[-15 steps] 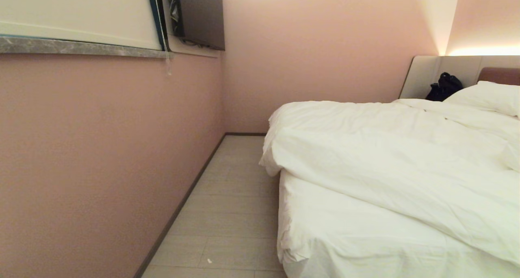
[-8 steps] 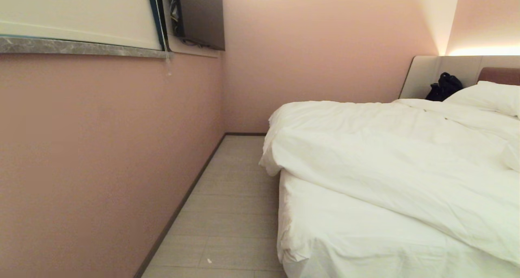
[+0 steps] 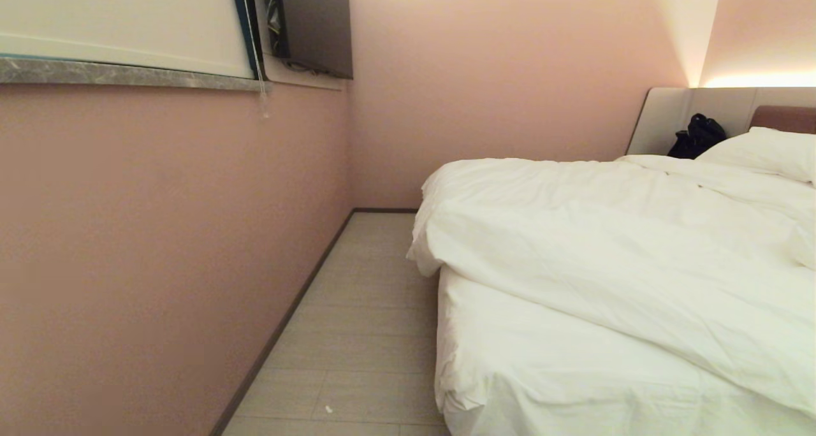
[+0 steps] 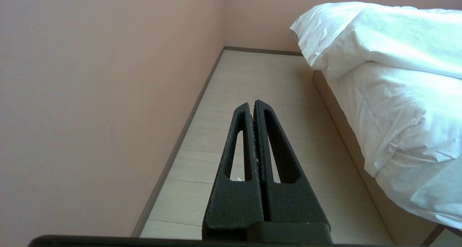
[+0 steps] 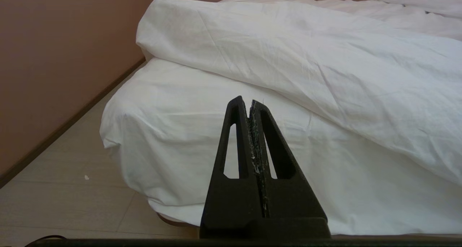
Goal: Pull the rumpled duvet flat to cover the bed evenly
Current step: Hold the folded corner of the quilt
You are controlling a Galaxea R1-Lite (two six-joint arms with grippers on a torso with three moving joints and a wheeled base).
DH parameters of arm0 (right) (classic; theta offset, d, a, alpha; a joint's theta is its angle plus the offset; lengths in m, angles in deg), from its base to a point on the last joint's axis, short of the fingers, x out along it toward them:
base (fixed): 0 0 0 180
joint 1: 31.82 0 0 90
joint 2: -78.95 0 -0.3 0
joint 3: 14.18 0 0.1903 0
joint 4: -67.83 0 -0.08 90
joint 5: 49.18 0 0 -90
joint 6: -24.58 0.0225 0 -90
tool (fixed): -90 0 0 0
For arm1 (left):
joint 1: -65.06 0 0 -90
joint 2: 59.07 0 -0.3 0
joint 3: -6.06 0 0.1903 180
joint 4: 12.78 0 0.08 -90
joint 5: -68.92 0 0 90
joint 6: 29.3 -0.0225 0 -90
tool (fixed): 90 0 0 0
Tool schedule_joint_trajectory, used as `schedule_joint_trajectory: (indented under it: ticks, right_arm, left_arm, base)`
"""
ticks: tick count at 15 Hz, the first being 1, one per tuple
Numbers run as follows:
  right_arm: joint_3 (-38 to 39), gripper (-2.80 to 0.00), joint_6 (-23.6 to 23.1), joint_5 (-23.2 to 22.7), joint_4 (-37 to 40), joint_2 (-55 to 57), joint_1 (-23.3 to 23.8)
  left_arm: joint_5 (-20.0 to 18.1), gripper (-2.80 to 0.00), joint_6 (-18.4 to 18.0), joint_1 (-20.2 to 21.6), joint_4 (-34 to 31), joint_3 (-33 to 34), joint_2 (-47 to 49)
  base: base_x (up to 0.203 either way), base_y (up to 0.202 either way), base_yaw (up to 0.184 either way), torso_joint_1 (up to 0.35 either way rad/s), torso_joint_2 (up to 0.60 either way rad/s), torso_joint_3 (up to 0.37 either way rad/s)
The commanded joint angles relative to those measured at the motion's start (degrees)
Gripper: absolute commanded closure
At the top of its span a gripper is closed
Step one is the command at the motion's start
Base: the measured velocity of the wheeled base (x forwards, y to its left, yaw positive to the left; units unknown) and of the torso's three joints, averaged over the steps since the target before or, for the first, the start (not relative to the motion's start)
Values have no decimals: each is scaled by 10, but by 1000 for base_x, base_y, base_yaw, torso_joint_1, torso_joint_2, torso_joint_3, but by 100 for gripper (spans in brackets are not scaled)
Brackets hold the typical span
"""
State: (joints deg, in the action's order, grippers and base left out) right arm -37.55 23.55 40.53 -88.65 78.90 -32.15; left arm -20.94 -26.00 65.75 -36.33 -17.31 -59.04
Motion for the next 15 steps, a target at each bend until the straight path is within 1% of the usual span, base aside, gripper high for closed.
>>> schedule_joint_trajectory:
  ticks: [1,3,5,15]
  right_arm:
    - [0,0,0,-1,0,0,0]
    - [0,0,0,-1,0,0,0]
    - [0,0,0,0,0,0,0]
    - [0,0,0,-1,0,0,0]
  left_arm:
    - [0,0,1,0,0,0,0]
    - [0,0,1,0,0,0,0]
    - [0,0,1,0,0,0,0]
    - [0,0,1,0,0,0,0]
  base:
    - [0,0,0,0,0,0]
    - [0,0,0,0,0,0]
    - [3,-113,3,6,3,4]
    - [0,-194,1,1,3,4]
